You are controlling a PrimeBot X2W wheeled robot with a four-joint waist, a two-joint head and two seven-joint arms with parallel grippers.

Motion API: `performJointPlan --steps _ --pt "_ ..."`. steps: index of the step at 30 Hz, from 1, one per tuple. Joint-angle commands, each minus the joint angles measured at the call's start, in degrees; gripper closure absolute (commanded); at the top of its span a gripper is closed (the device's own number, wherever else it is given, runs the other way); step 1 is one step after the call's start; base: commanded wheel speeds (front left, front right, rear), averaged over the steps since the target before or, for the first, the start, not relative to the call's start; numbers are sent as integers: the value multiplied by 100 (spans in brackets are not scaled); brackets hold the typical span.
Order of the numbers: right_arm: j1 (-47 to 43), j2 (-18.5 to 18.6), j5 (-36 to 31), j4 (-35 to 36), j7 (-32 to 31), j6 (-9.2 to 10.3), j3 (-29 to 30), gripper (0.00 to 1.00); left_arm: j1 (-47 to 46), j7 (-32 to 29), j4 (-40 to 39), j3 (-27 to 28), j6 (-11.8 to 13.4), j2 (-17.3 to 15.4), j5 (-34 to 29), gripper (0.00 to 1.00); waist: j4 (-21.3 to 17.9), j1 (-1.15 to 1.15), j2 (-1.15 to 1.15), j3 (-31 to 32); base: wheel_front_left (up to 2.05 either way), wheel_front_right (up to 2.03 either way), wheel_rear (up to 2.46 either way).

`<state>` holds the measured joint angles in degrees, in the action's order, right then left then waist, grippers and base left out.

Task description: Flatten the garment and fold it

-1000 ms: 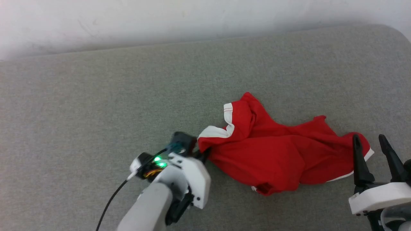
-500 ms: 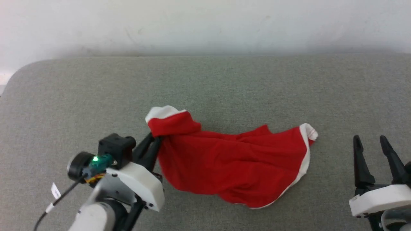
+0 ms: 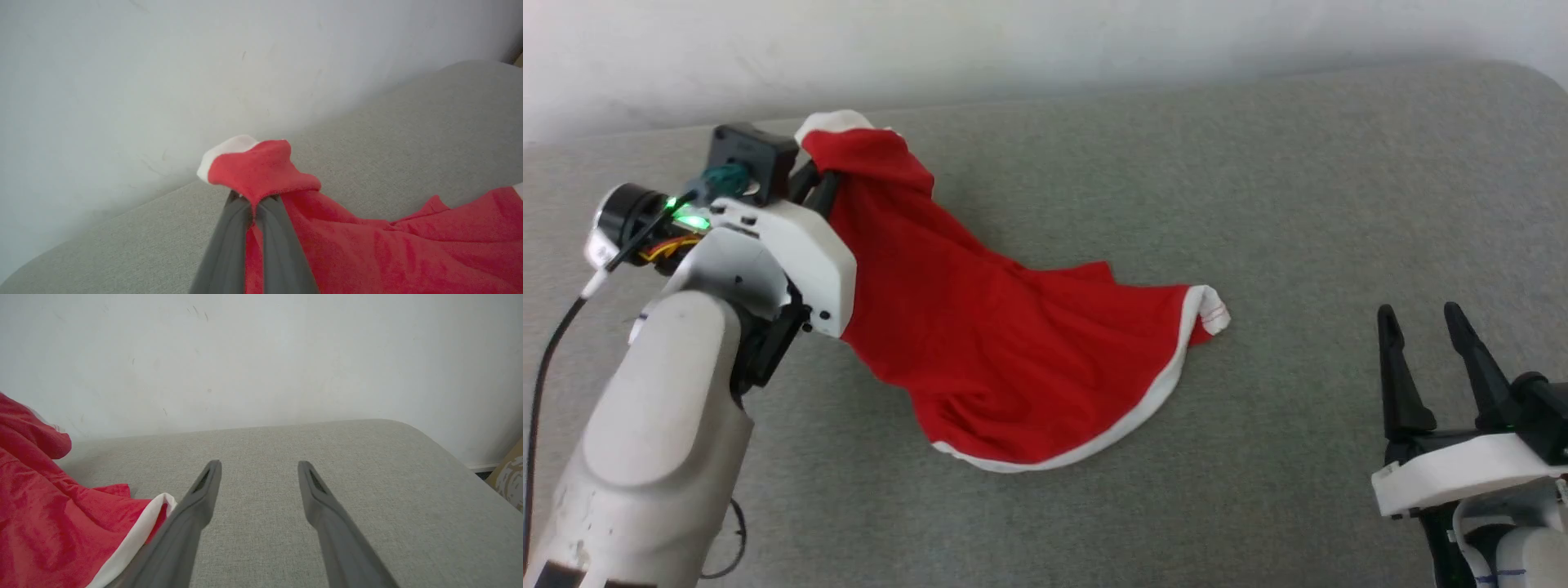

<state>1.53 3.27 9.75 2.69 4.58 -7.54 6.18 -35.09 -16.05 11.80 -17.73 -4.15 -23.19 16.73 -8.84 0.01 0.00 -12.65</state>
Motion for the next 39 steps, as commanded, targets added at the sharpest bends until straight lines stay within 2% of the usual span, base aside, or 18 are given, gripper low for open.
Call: performJointPlan --steps 1,4,5,6,13,21,25,32,39 --pt "88 -26 42 -46 62 5 -50 0 -162 -15 346 -113 -93 10 -25 100 -385 -1 0 -375 0 0 0" --pt "124 -32 67 -147 127 5 -106 0 -437 -68 1174 -433 -228 28 -52 100 -430 -1 0 -440 0 0 0" --pt "136 -34 75 -182 140 5 -125 0 -499 -82 1439 -550 -262 42 -33 70 -430 -1 0 -446 0 0 0" --pt "149 -35 77 -212 149 5 -144 0 -547 -79 1664 -667 -284 53 -26 0 -423 -1 0 -443 0 0 0" --pt "164 -38 48 -283 128 5 -150 0 -777 605 2591 -1042 -325 225 90 0 -119 -1 0 -167 0 0 0" --pt "-46 -38 -36 -216 -33 5 38 0 -596 1410 2677 -942 -285 411 377 0 483 -1 0 444 0 0 0" --pt "-147 -38 -46 -181 -88 5 68 0 -323 1567 2453 -855 -195 440 510 0 677 -1 0 618 0 0 0" --pt "-338 -39 -48 -93 -177 5 82 0 810 1798 1430 -702 273 413 715 0 918 -1 0 848 0 0 0" --pt "-475 -39 -49 35 -258 5 82 0 2085 1285 301 -862 449 517 1115 0 966 -1 0 824 0 0 0"
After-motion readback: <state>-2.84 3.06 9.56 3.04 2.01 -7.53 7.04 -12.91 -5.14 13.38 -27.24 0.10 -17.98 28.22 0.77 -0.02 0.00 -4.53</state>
